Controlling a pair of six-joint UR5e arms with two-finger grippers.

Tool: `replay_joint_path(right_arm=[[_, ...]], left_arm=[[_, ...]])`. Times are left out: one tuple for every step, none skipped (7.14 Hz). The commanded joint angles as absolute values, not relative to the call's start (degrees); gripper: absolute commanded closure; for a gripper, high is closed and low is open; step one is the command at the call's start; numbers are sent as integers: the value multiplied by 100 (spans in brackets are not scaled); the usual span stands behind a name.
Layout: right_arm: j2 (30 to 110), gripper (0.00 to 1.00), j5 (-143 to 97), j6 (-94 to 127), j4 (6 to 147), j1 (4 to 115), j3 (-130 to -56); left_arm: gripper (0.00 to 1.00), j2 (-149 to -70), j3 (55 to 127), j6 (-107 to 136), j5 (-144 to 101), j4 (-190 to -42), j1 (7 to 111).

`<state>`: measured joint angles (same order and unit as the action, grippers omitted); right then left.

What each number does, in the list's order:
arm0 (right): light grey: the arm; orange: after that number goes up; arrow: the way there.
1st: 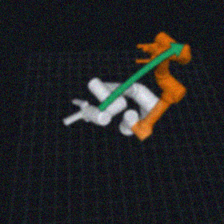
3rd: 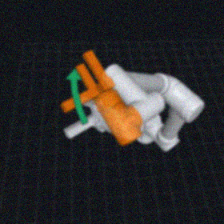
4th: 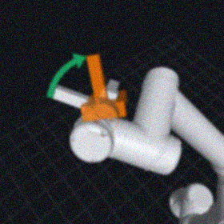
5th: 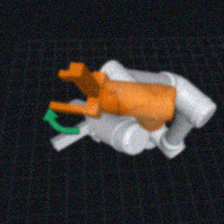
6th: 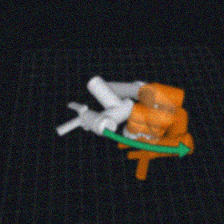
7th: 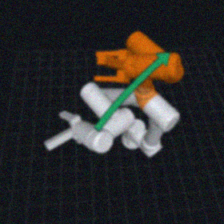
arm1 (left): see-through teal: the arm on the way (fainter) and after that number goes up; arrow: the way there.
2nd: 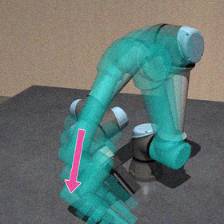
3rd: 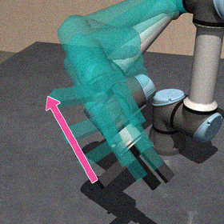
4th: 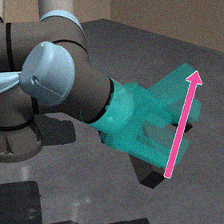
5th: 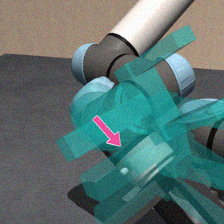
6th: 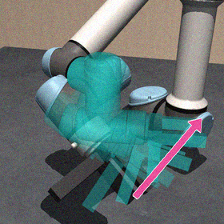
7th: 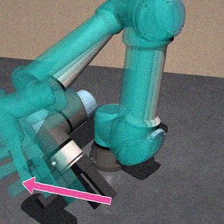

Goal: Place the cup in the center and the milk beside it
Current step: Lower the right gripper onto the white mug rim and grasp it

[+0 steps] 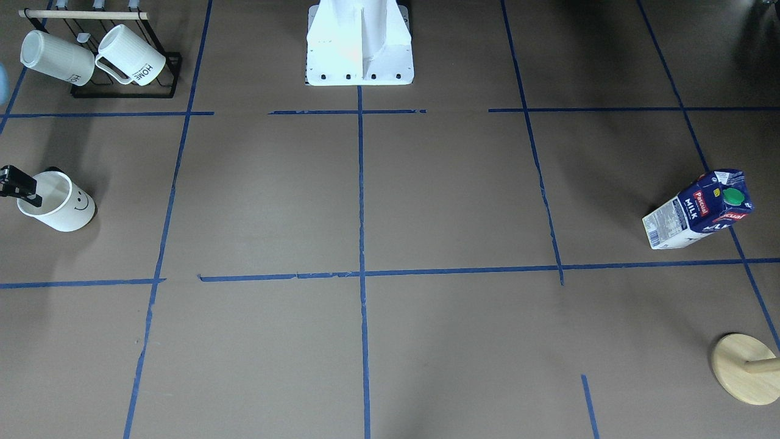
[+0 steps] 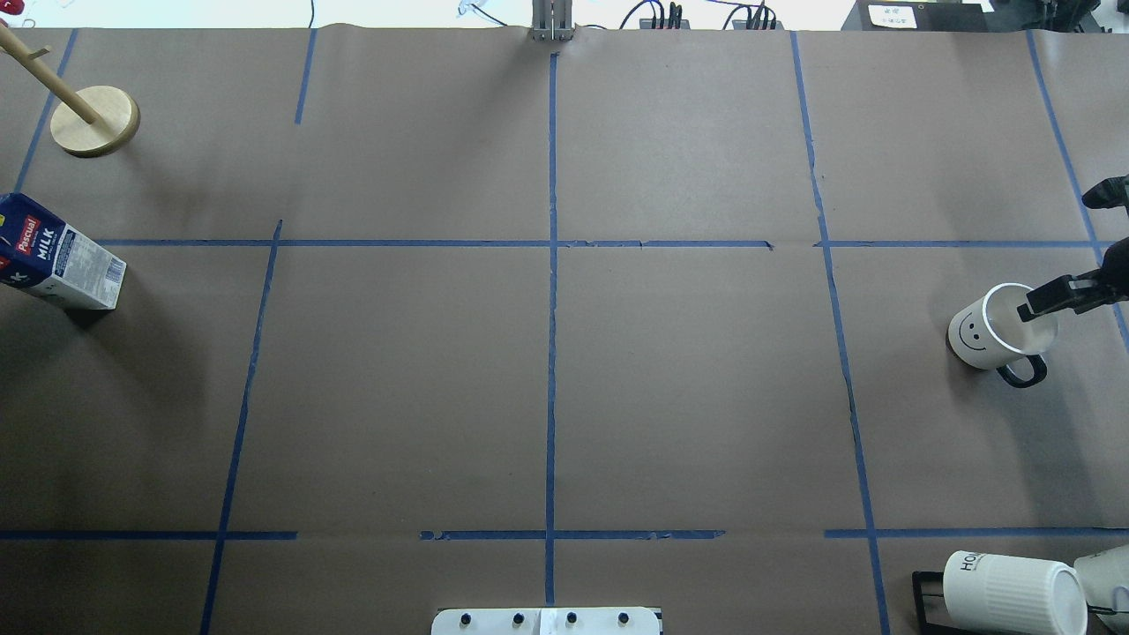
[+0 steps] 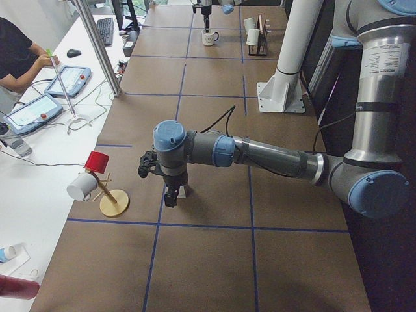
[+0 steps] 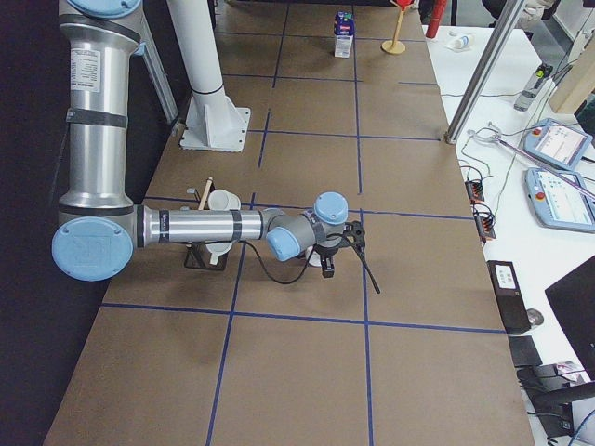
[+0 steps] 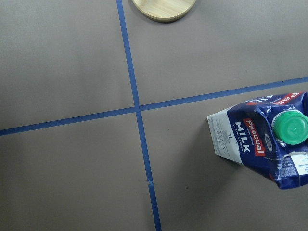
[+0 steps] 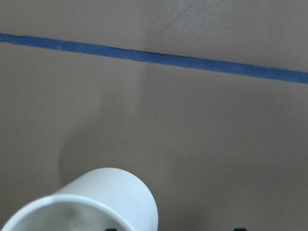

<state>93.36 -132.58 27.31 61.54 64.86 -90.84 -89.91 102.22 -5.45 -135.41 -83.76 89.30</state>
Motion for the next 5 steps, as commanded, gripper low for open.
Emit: replay_joint_path(right_arm=[[9281, 100, -13263, 2839, 6144, 6390, -9035], [9281, 100, -13263, 2830, 6144, 6390, -9087], [9290, 100, -13271, 2821, 6109, 6381, -9253], [9273, 100, -13237, 2847, 6143, 6181, -9638], [9098, 100, -13297, 3161, 6187, 6135, -9972]], left_arm=[[0, -8991, 10239, -545, -13544, -8376, 8930], [0, -8991, 10248, -536, -13544, -8376, 8930], [0, -8991, 10265, -536, -13561, -8376, 8930], [0, -9000, 10257, -536, -13657, -8376, 8930], [0, -9017, 10248, -536, -13667, -8376, 8921]])
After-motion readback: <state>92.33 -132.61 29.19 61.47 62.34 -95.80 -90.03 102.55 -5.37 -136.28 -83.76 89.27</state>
